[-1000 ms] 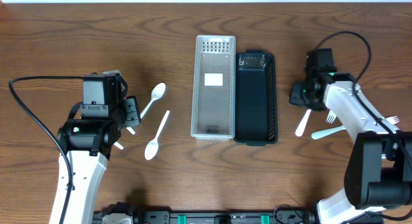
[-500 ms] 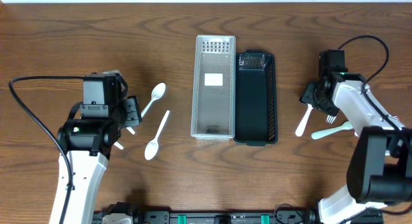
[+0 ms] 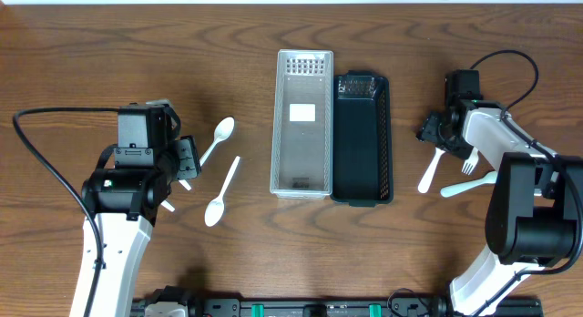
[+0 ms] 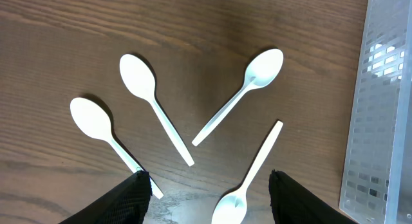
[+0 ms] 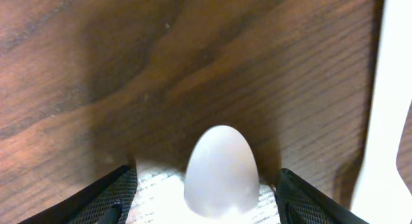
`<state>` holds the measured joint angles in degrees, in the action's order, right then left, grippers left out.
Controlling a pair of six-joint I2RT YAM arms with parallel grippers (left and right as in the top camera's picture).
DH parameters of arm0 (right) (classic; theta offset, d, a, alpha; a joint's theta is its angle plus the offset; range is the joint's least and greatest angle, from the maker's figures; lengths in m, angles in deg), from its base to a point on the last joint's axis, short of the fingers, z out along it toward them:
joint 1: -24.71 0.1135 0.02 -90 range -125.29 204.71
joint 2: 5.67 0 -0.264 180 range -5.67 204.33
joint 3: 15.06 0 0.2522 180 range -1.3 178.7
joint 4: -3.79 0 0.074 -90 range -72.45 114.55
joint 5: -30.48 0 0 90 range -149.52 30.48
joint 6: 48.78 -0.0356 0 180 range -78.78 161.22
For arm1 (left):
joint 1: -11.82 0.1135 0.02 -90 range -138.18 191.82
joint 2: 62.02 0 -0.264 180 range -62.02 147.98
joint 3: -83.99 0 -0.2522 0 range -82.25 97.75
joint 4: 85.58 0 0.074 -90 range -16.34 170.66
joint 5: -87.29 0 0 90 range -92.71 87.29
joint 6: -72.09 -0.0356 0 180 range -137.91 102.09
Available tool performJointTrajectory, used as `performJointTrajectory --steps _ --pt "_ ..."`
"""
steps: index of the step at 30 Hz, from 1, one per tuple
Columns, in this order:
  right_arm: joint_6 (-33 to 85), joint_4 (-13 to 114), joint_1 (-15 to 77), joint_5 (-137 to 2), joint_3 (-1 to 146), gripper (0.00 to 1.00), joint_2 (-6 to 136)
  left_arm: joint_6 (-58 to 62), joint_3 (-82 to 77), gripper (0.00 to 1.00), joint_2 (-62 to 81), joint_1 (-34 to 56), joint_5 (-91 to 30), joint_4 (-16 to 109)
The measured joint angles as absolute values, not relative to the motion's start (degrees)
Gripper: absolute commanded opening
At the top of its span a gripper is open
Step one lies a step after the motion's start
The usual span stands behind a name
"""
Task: Pack container
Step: 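Carry the white spoon with the right gripper into the black tray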
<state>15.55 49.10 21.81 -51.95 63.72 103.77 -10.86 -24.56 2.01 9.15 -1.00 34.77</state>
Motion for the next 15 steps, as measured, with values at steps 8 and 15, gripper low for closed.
performJointTrajectory --steps 8,15 --pt "15.7 49.4 21.8 -52.7 64.0 0.58 104.1 -10.8 -24.6 0.62 2.0 9.1 -1.0 34.8" --pt "15.7 50.5 21.8 -53.4 64.3 0.41 104.1 -10.8 -24.6 0.62 2.0 9.1 -1.0 34.6"
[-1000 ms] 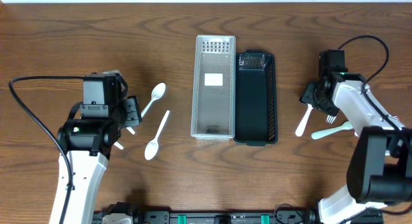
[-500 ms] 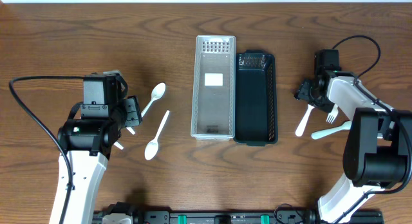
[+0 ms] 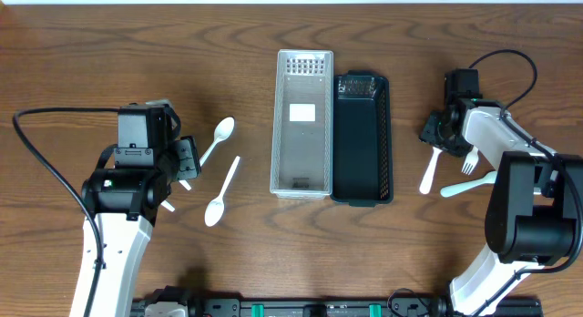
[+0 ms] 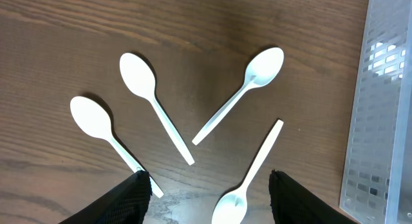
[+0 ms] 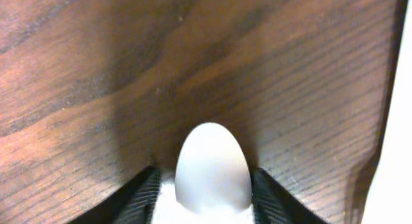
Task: Pack container
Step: 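Carry the white spoon with the right gripper into the black tray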
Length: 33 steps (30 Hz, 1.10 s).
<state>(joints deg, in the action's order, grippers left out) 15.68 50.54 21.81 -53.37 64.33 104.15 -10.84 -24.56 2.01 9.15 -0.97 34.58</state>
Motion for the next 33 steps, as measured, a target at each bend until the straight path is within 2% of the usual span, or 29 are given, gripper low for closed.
performJointTrajectory --steps 6,15,18,23,27,33 --pt "15.9 51.0 21.8 -53.5 64.5 0.29 104.1 -10.9 -24.6 0.62 2.0 9.1 -1.0 34.6" --pt "15.8 51.1 21.8 -53.5 64.5 0.19 104.1 -10.9 -24.6 0.62 2.0 9.1 -1.0 34.6" --pt "15.8 50.9 21.8 -53.5 64.5 0.01 104.1 -10.9 -24.6 0.62 2.0 9.1 -1.0 34.6" --pt "16.1 51.4 21.9 -53.5 64.8 0.01 104.1 -10.8 -24.6 0.62 2.0 9.1 -1.0 34.6" --pt "17.5 56.5 22.6 -53.5 66.8 0.01 104.0 -10.8 -24.6 0.62 2.0 9.1 -1.0 34.6" --pt "19.6 63.4 28.0 -53.5 75.9 0.01 98.9 -10.8 -24.6 0.62 2.0 9.1 -1.0 34.6"
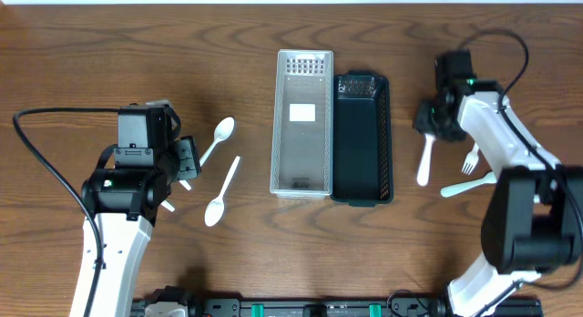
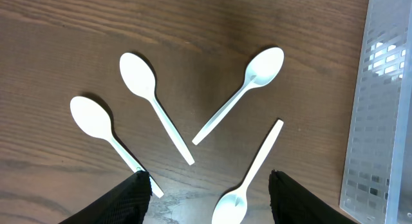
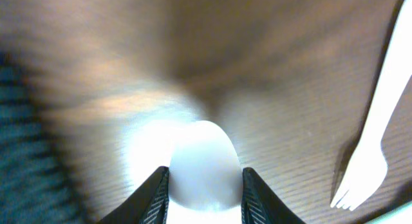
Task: Pack container
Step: 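Carry the white spoon with the right gripper into the black tray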
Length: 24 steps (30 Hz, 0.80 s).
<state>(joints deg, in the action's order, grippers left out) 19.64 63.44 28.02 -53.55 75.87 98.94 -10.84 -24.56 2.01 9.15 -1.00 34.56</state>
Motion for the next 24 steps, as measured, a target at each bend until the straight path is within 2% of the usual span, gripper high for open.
performJointTrajectory --steps 9,19,22,24 --pt "20.0 66.6 40.7 -53.8 83.8 0.02 92.0 -10.9 -24.6 0.62 2.0 9.1 -1.0 34.6" --pt "20.0 65.9 47.7 -54.2 83.8 0.04 103.1 -10.9 -24.6 0.62 2.0 9.1 -1.0 34.6" --pt "20.0 65.3 48.0 -54.4 83.7 0.09 107.5 -10.9 -24.6 0.62 2.0 9.1 -1.0 34.6" --pt "20.0 64.8 48.0 -54.4 83.6 0.20 109.1 -10.9 -24.6 0.62 2.0 9.1 -1.0 34.6"
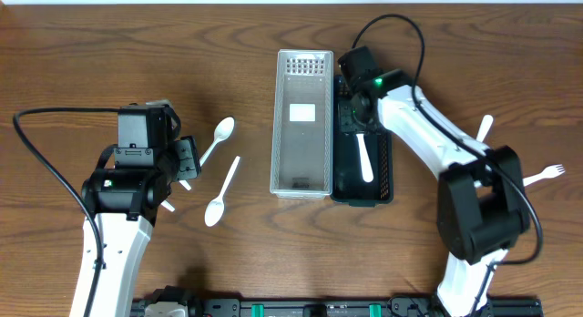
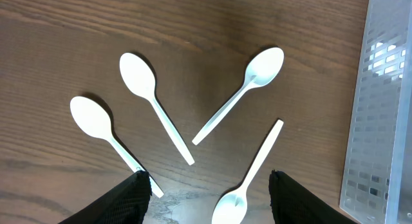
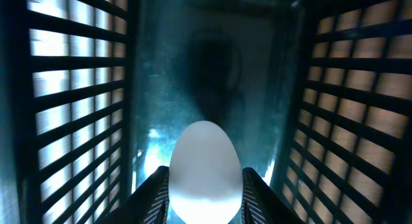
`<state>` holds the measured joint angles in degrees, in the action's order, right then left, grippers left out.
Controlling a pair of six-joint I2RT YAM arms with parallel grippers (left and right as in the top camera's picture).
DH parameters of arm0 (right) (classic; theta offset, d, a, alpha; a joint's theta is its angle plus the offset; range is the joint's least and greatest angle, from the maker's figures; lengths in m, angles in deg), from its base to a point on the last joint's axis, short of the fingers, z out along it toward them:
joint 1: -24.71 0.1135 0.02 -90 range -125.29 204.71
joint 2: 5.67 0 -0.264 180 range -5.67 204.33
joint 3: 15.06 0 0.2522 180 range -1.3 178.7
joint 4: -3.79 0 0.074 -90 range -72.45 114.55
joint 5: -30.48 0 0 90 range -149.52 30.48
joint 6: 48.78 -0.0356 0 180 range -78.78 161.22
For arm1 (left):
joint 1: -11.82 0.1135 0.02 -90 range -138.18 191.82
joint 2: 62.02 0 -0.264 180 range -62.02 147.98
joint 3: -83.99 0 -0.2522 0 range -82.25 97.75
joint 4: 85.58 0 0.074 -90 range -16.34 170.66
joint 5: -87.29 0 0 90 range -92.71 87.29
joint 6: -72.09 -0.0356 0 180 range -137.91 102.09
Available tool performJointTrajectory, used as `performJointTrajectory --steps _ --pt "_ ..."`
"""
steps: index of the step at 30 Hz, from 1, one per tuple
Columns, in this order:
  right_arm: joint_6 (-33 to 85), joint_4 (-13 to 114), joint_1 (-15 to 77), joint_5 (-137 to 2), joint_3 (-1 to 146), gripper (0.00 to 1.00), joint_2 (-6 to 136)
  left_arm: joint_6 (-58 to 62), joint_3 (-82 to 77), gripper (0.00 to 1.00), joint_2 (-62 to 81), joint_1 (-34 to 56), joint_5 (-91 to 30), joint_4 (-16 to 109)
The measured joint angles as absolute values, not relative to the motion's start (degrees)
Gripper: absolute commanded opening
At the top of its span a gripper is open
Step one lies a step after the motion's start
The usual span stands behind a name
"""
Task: Pack container
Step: 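Carry the white spoon with the right gripper into the black tray, then open the right gripper, move right and grasp a white fork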
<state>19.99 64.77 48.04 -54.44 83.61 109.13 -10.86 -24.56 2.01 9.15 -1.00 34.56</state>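
Note:
My right gripper (image 1: 358,126) is shut on a white spoon (image 1: 364,159) by its bowl (image 3: 205,161) and holds it inside the black slatted basket (image 1: 383,144), handle pointing toward the near end. Beside it stands the white perforated basket (image 1: 302,176). Four more white spoons lie on the wood at the left: two show from overhead (image 1: 219,137) (image 1: 220,194), and all four in the left wrist view (image 2: 143,82) (image 2: 93,119) (image 2: 256,74) (image 2: 248,182). My left gripper (image 1: 187,158) hangs open over them, with nothing between its fingers (image 2: 129,198).
At the right a white fork (image 1: 544,174) lies near the table edge and another white utensil (image 1: 483,128) sticks out from behind my right arm. The left arm's cable (image 1: 41,158) loops across the wood at the far left.
My right gripper, still shut on the spoon, has moved left from the wood right of the baskets to inside the black basket. The left arm has not moved.
My right gripper stood open around a spoon's bowl on the wood at the right, beside the forks. Then it was shut on the bowl, then held the spoon off the table nearer the baskets. Now the spoon is in the black basket. The left gripper stayed open over its spoons.

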Motion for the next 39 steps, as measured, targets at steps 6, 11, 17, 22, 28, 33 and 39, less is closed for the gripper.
performJointTrajectory --steps 6,11,17,22,28,33,39 --pt "20.1 63.4 48.0 -54.4 83.5 0.46 109.4 -10.8 -24.6 0.62 2.0 9.1 -1.0 34.6" --pt "21.3 64.6 47.9 -54.5 84.0 0.72 107.7 -10.8 -24.6 0.62 2.0 9.1 -1.0 34.6" --pt "22.3 67.0 45.7 -54.4 86.8 0.81 98.7 -10.8 -24.6 0.62 2.0 9.1 -1.0 34.6" --pt "17.6 71.3 35.8 -52.0 88.5 0.93 89.4 -10.8 -24.6 0.62 2.0 9.1 -1.0 34.6" --pt "13.8 76.3 19.2 -49.5 88.4 0.98 89.3 -10.8 -24.6 0.62 2.0 9.1 -1.0 34.6" --pt "14.6 76.5 10.9 -51.0 86.6 0.99 94.6 -10.8 -24.6 0.62 2.0 9.1 -1.0 34.6" --pt "15.6 76.7 8.9 -53.0 84.3 0.99 105.1 -10.8 -24.6 0.62 2.0 9.1 -1.0 34.6"
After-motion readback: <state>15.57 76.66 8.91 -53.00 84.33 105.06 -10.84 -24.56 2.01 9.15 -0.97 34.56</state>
